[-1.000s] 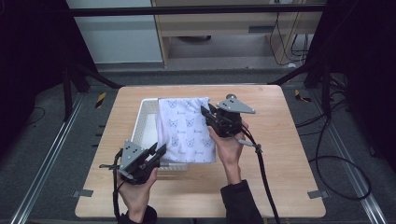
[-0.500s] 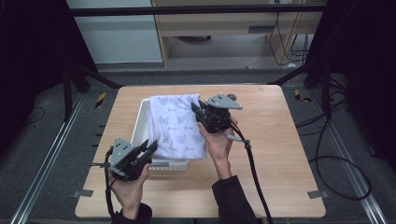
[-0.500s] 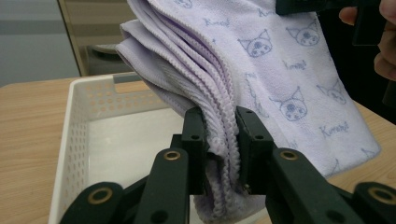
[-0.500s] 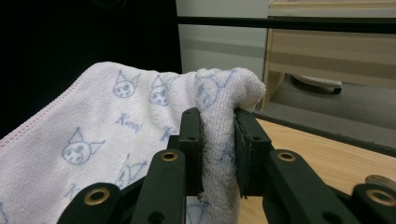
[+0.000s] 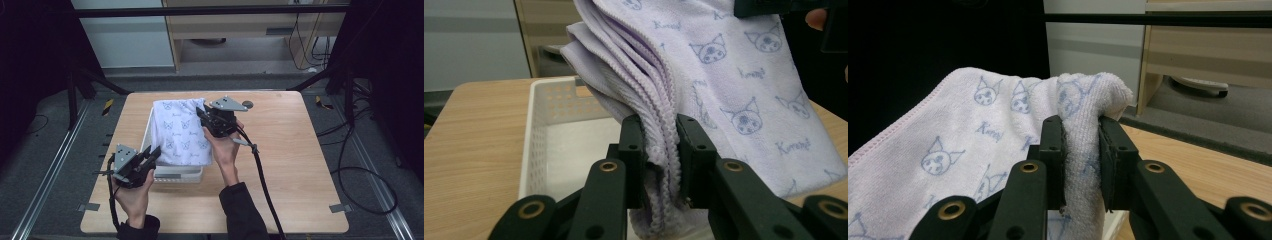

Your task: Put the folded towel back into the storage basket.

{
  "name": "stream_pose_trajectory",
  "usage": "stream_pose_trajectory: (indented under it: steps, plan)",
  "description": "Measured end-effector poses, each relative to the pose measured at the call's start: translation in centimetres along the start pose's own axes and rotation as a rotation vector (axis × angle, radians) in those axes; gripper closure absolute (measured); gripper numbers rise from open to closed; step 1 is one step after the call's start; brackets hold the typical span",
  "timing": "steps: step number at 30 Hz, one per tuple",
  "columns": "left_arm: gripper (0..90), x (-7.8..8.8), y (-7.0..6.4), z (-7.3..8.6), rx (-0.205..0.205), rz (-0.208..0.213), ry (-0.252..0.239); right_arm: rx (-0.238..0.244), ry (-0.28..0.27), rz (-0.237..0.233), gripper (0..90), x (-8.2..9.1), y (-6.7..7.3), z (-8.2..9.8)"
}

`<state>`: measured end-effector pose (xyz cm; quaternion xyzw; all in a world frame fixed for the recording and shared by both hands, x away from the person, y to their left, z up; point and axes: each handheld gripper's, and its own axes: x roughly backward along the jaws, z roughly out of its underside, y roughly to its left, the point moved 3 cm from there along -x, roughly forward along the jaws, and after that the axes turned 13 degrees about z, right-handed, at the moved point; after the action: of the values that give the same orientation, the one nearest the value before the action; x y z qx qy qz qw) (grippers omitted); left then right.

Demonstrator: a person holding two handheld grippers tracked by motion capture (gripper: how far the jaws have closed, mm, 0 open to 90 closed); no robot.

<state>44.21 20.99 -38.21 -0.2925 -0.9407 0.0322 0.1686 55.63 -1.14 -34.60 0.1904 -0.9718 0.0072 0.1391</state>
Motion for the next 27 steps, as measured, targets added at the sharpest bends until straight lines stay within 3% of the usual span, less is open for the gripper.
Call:
stream_pose_trajectory:
  steps: [12,27]
  plan:
    - [74.3,-0.1,2.0,0.6,0.020,-0.054,0.009,0.009,0.009,-0.014,75.3,-2.4,1.8,0.5]
    - [74.2,-0.9,3.4,1.3,0.020,-0.104,0.034,0.008,0.033,-0.015,75.2,-4.5,2.4,1.6]
